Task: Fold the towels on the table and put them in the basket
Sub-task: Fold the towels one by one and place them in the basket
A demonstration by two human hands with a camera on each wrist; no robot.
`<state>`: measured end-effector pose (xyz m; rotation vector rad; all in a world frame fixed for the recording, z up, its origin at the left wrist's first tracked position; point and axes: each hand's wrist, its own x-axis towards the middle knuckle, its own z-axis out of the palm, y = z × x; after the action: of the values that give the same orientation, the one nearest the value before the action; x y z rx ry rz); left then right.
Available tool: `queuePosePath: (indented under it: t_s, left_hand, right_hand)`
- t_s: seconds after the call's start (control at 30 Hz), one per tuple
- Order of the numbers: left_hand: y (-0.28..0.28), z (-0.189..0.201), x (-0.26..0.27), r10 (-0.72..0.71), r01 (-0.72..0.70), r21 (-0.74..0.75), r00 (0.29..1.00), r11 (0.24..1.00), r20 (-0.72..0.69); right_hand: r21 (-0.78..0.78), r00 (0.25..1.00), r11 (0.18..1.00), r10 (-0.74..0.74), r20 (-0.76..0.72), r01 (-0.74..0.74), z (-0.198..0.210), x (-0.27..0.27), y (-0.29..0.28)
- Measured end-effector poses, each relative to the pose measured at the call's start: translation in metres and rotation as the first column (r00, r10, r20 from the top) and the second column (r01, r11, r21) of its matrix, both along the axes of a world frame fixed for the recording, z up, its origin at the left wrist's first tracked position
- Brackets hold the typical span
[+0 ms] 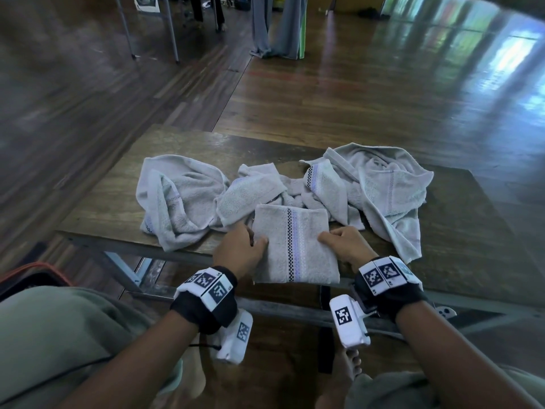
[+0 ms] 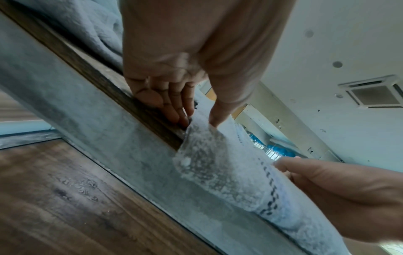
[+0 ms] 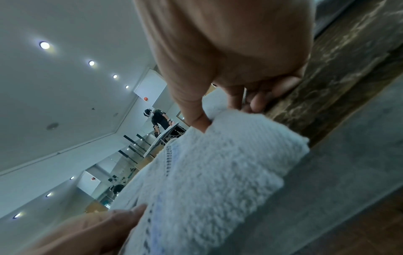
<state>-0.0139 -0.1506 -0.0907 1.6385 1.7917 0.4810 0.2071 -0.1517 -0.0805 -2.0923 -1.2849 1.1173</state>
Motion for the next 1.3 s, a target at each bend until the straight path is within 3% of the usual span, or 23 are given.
queuePosePath:
  t_s: [0.2,0.37,0.57,0.73,1.03,1.3]
  left_hand:
    - [-0.006,0.005,0.009,0.022,-0.006,-0.084,0.982,0.996,0.186]
    - [-0.01,0.012,0.012,0.108,-0.065,-0.136,0.933,0.989,0.343]
    - [-0.026,0.04,0.011,0.208,-0.033,-0.296,0.788,0.955,0.58]
    - [-0.041,0.095,0.002,0.124,-0.044,-0.141,0.764,0.989,0.633]
    - [-0.087,0.201,-0.053,-0.047,-0.098,0.164,0.707,0.982,0.706]
    - [-0.12,0.232,-0.124,0.065,-0.299,0.24,0.738,0.924,0.672]
  right_hand:
    - [0.005,0.994,1.0,0.015,-0.108,-0.014,0.003,0.004,-0.001]
    - [-0.091,0.941,0.991,-0.124,-0.315,0.1,0.014,0.005,-0.011]
    - [0.008,0.951,0.996,-0.083,-0.296,0.089,0.053,-0.002,-0.035]
    - [0.224,0.982,0.974,0.028,-0.188,0.015,0.113,-0.017,-0.057]
    - [0.402,0.955,0.916,0.1,-0.28,0.022,0.219,-0.07,-0.102]
    - [0.437,0.908,0.885,0.305,-0.287,-0.159,0.252,-0.132,-0.107]
